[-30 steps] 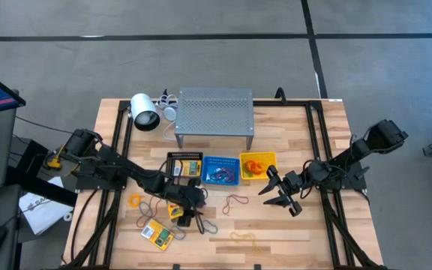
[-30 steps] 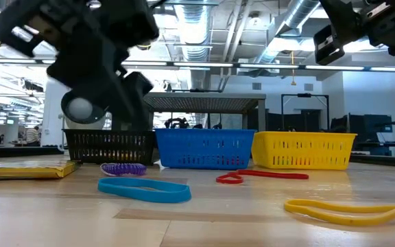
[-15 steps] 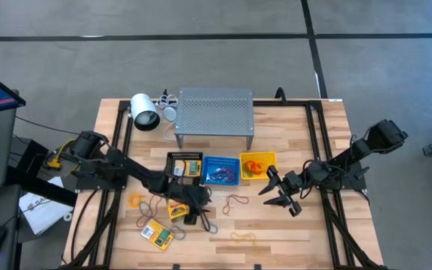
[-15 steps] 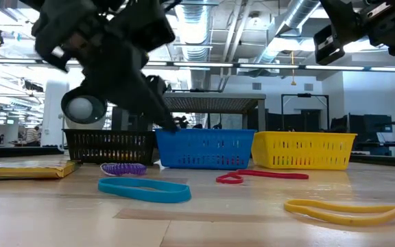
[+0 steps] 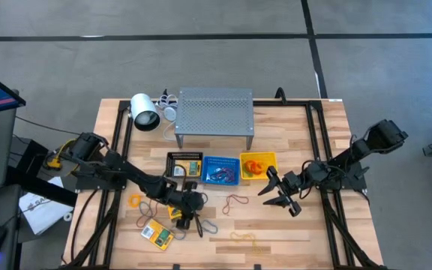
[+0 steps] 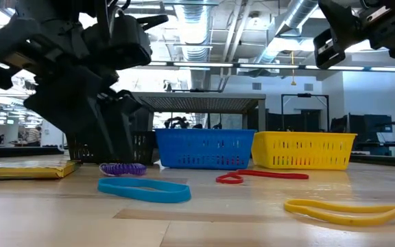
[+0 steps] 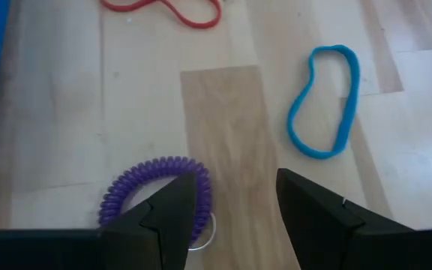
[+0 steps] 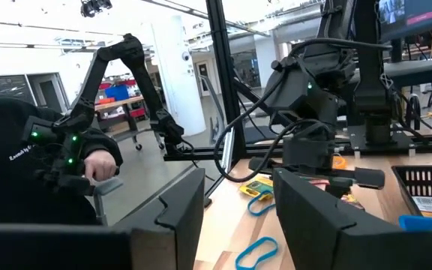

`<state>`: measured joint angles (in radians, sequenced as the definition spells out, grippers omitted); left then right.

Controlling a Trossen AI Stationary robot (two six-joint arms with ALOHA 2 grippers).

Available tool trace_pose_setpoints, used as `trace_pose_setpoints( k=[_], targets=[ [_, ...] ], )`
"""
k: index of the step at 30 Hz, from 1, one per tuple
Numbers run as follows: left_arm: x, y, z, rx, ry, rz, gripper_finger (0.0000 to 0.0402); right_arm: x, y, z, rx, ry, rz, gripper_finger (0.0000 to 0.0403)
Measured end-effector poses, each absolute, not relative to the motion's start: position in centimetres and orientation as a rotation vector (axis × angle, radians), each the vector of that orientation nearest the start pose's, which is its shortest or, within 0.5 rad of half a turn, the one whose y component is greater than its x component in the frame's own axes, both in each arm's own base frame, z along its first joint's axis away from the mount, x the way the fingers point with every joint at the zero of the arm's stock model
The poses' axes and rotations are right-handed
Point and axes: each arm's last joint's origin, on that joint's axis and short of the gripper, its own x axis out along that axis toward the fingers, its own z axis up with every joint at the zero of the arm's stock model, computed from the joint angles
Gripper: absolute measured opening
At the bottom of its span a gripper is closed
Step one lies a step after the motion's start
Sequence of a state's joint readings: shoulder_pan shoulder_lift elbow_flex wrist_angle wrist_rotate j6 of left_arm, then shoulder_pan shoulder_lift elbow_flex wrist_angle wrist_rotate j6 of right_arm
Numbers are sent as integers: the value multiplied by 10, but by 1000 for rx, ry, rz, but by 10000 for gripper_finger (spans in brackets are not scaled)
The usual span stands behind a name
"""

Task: Pick & Place Office Desk Supplies
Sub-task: Put the purple spiral keychain into the yellow bin

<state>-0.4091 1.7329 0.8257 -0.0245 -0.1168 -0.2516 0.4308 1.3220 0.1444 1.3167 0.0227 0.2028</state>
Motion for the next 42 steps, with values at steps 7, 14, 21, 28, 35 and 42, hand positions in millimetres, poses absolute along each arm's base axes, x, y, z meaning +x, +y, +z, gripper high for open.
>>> trace_pose_setpoints(
  k=[7,14,21,28,35,42],
  targets=[
    [292,-121,129,36,938,-117,181,182,83,169,231,-95,420,155],
    [291,-120,128,44,959,-110,181,182,83,169,231,-95,420,155],
    [291,-121,128,36,962,-119,181,182,83,169,231,-95,420,155],
    [290,-121,128,31,970,-131,170,182,83,169,231,-95,420,155],
    [289,-120,126,34,979,-129,161,182,83,169,231,-94,420,155],
    [293,-122,115,42,992,-129,155,182,83,169,231,-94,420,155]
  ],
)
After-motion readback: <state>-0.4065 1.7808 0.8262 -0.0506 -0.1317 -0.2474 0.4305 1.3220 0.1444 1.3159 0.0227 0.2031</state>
